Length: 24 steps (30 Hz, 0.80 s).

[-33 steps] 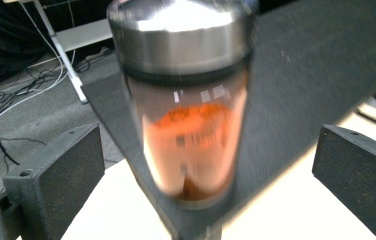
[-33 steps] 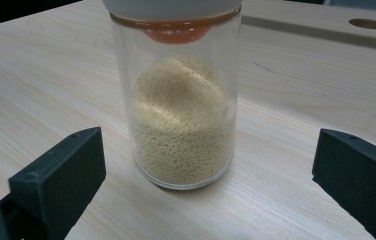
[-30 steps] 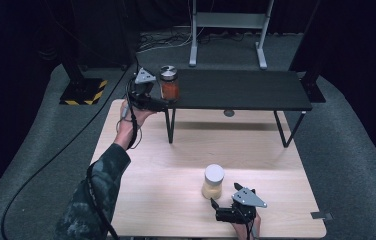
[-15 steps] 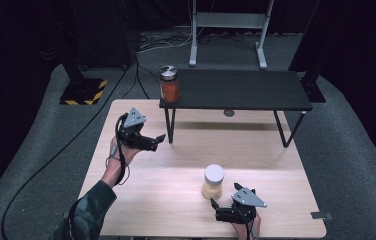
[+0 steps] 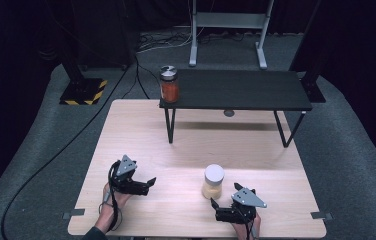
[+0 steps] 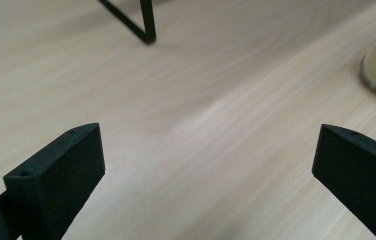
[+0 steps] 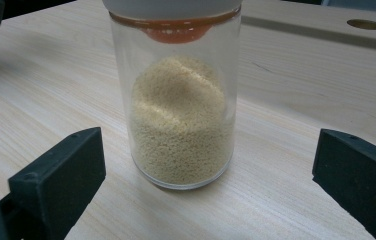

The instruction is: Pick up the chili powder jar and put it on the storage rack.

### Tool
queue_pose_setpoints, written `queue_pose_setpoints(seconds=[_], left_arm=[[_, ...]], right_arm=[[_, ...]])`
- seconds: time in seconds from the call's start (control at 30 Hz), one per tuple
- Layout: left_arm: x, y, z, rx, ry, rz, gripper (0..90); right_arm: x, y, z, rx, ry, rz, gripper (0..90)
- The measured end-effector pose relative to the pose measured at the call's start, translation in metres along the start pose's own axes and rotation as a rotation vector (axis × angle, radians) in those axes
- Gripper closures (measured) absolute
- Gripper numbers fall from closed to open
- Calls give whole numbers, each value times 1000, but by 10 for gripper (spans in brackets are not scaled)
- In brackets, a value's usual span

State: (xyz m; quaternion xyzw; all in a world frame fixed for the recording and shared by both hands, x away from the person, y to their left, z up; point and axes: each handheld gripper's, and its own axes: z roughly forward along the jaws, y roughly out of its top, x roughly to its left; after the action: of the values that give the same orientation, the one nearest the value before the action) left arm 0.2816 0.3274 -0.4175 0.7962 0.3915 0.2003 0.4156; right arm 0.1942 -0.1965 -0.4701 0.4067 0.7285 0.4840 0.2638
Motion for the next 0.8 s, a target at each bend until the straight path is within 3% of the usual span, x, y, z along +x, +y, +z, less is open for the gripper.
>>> queue_pose_setpoints(seconds=[0.1, 0.23, 0.57, 0.8], left_arm=[[1, -8, 2, 5, -4, -17, 0], [-2, -19, 10, 32, 20, -45, 0], [-6, -20, 18, 51, 60, -57, 1], [-5, -22, 18, 44, 59, -64, 2]], right_arm=[[0, 0, 0, 0, -2, 0, 0], [1, 0, 0, -2, -5, 2, 0], [2, -1, 0, -3, -10, 4, 0], [2, 0, 0, -2, -12, 3, 0]])
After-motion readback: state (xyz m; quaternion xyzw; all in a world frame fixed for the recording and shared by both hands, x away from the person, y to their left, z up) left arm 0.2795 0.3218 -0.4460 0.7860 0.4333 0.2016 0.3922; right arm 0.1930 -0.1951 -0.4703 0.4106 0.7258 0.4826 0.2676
